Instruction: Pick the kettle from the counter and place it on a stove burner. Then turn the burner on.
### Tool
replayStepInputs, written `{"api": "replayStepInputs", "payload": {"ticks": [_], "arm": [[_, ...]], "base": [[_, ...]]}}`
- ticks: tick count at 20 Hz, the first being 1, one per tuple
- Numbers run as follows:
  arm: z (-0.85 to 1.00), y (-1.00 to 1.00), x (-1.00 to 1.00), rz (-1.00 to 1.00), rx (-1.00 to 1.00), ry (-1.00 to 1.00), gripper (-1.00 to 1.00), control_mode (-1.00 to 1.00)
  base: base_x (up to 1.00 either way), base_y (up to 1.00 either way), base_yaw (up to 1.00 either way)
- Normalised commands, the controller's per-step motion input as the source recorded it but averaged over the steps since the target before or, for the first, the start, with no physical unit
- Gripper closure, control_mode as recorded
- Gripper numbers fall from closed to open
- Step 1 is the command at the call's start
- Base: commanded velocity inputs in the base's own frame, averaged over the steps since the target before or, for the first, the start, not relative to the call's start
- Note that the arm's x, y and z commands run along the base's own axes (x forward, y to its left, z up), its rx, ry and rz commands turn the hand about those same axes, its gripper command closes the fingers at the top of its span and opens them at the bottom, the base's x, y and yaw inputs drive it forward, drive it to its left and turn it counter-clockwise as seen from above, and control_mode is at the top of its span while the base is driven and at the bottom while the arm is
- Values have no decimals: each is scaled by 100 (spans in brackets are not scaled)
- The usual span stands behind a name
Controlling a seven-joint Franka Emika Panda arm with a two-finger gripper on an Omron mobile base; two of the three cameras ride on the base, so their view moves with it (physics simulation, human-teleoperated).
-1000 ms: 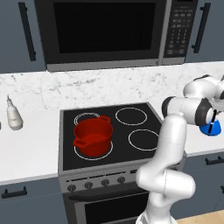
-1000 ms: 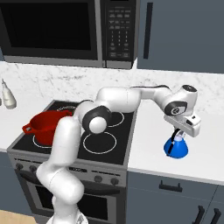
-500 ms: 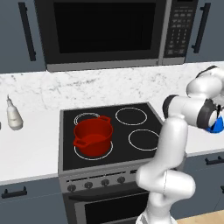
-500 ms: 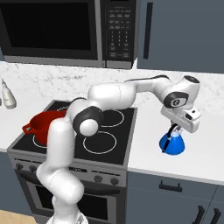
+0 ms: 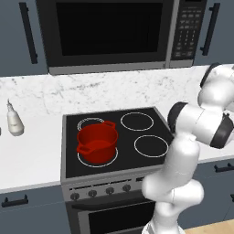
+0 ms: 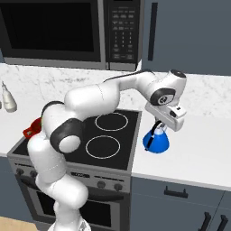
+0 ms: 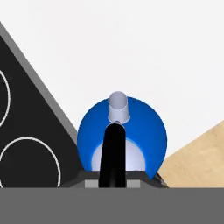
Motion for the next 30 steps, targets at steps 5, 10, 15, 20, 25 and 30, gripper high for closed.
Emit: {"api": "replayStepInputs", "payload": {"ticks": [5, 10, 15, 20, 25, 30], "arm": [[15, 100, 0, 0, 0, -23, 100, -100], [19, 100, 2, 0, -2, -22, 100, -100], [24, 100, 4, 0, -12, 0, 100, -100], [7, 100, 1, 1, -6, 24, 100, -100], [-4, 61, 0, 6, 2, 5, 100, -100], [-3, 12, 0, 1, 1, 1, 100, -100]], "base": [[0, 0, 0], [0, 0, 0], [0, 0, 0], [0, 0, 0], [0, 0, 0], [0, 0, 0]]}}
